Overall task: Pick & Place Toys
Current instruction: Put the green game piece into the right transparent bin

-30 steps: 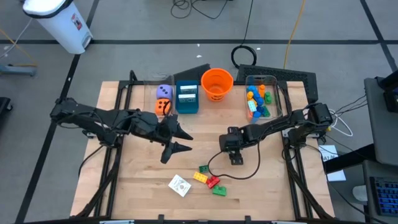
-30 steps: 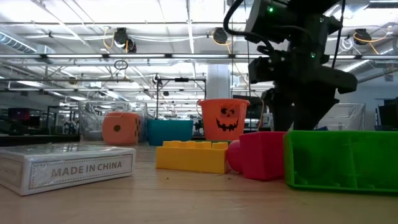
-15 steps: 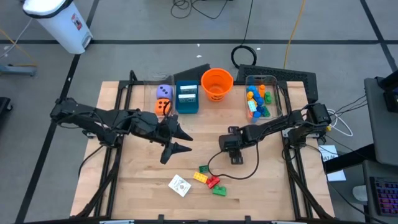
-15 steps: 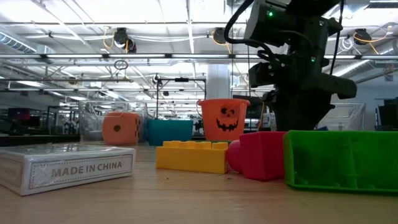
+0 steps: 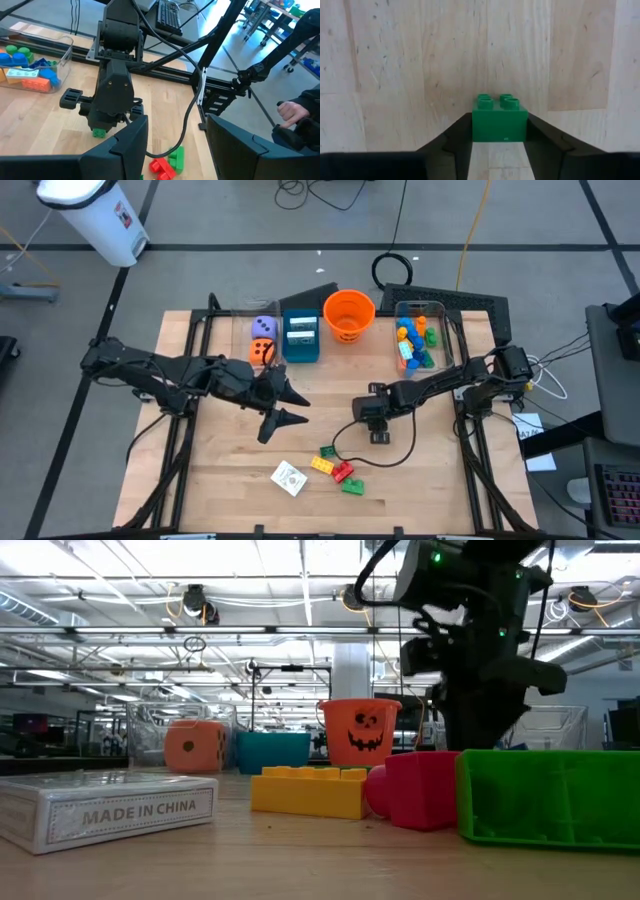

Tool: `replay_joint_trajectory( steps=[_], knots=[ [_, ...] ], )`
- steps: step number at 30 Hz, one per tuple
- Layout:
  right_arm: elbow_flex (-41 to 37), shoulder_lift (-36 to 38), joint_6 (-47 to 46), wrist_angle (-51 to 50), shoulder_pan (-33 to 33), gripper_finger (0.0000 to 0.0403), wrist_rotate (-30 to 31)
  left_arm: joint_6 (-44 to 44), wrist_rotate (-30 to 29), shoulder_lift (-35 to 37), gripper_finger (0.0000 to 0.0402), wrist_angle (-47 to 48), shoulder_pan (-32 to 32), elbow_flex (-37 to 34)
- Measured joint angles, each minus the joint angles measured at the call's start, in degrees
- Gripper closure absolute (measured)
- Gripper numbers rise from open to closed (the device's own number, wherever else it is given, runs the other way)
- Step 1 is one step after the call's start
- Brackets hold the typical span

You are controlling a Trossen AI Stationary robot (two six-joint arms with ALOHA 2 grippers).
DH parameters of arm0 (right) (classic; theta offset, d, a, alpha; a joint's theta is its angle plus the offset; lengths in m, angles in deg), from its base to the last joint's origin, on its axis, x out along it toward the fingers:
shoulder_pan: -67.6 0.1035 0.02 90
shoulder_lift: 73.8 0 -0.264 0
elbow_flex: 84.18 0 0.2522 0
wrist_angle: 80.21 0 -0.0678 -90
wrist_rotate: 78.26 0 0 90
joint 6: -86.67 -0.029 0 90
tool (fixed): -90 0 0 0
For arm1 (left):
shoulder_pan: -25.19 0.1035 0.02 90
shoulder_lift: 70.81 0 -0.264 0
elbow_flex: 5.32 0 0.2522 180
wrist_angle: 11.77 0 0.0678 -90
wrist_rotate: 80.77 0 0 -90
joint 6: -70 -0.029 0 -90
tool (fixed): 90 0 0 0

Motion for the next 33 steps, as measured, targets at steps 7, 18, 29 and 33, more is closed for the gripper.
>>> replay_joint_trajectory(
  steps=[7, 18, 29, 33],
  knots=[
    [-0.02, 6.35, 0.06, 1.81, -0.34, 0.0258, 7.80, 0.39, 0.16, 1.64, 0.0190, -0.01, 1.17, 0.00],
    [0.00, 21.26, 0.52, 21.39, -4.36, 0.0251, 13.91, 12.84, 0.31, 9.56, 0.0190, -0.04, 9.41, 0.02],
    [0.00, 24.81, 15.84, 51.45, -4.36, 0.0252, 17.75, 33.10, 16.71, 8.02, 0.0190, -2.88, 21.96, 0.13],
    [0.00, 24.81, 19.88, 55.96, -4.35, 0.0253, 17.97, 36.16, 20.37, 4.22, 0.0190, -7.01, 23.46, 0.08]
  ],
)
